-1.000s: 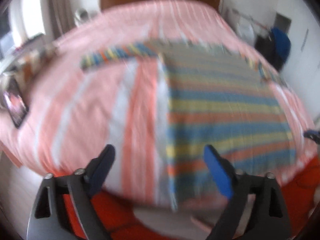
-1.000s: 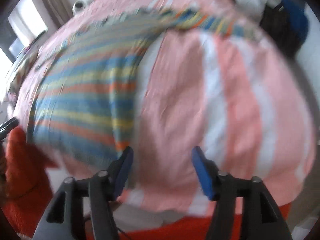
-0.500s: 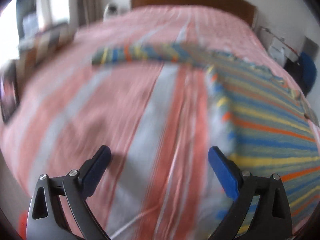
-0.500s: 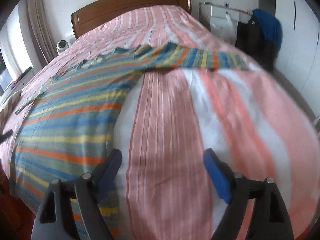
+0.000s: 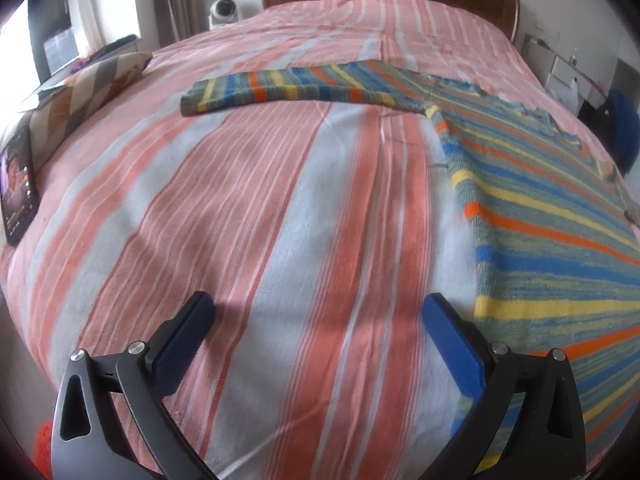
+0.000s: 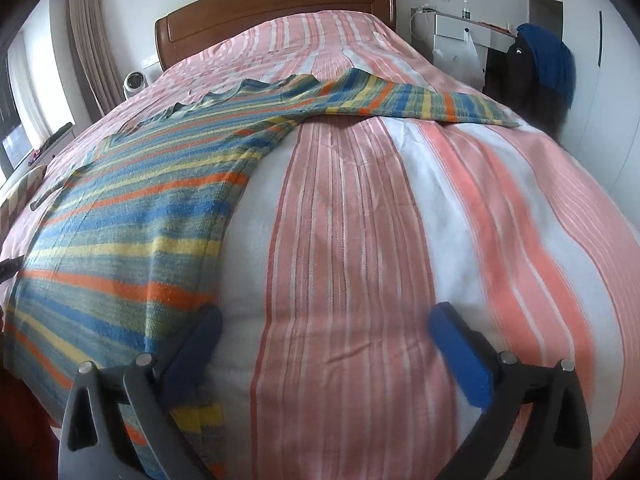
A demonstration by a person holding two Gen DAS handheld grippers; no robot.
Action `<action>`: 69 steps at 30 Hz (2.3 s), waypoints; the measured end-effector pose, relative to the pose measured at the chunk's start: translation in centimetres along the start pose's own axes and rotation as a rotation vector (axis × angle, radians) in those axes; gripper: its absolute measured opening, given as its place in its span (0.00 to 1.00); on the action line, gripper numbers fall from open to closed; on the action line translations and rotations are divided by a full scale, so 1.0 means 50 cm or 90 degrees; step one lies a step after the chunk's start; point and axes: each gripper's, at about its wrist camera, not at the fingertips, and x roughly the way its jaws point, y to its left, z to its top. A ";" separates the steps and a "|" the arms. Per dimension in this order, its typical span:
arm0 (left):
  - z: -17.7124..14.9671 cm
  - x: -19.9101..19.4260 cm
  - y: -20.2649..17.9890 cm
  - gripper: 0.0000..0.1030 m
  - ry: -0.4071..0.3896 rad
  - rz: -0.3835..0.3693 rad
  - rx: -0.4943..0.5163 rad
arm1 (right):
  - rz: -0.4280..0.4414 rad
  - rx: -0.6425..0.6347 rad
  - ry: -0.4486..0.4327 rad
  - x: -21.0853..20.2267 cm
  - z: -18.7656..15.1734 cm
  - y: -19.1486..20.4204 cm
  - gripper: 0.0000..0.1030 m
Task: Fold small clothes
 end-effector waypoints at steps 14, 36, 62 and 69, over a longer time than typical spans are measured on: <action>0.000 -0.001 0.001 1.00 -0.003 -0.003 -0.003 | -0.030 -0.019 -0.007 0.003 -0.006 0.012 1.00; -0.005 -0.003 -0.009 1.00 -0.005 -0.002 0.015 | -0.040 -0.024 0.005 0.010 -0.004 0.015 1.00; -0.008 -0.004 -0.013 1.00 -0.015 0.008 0.017 | 0.200 0.212 -0.054 -0.034 0.258 -0.262 0.98; -0.010 -0.003 -0.014 1.00 -0.022 0.012 0.016 | 0.193 0.514 -0.008 0.114 0.308 -0.513 0.77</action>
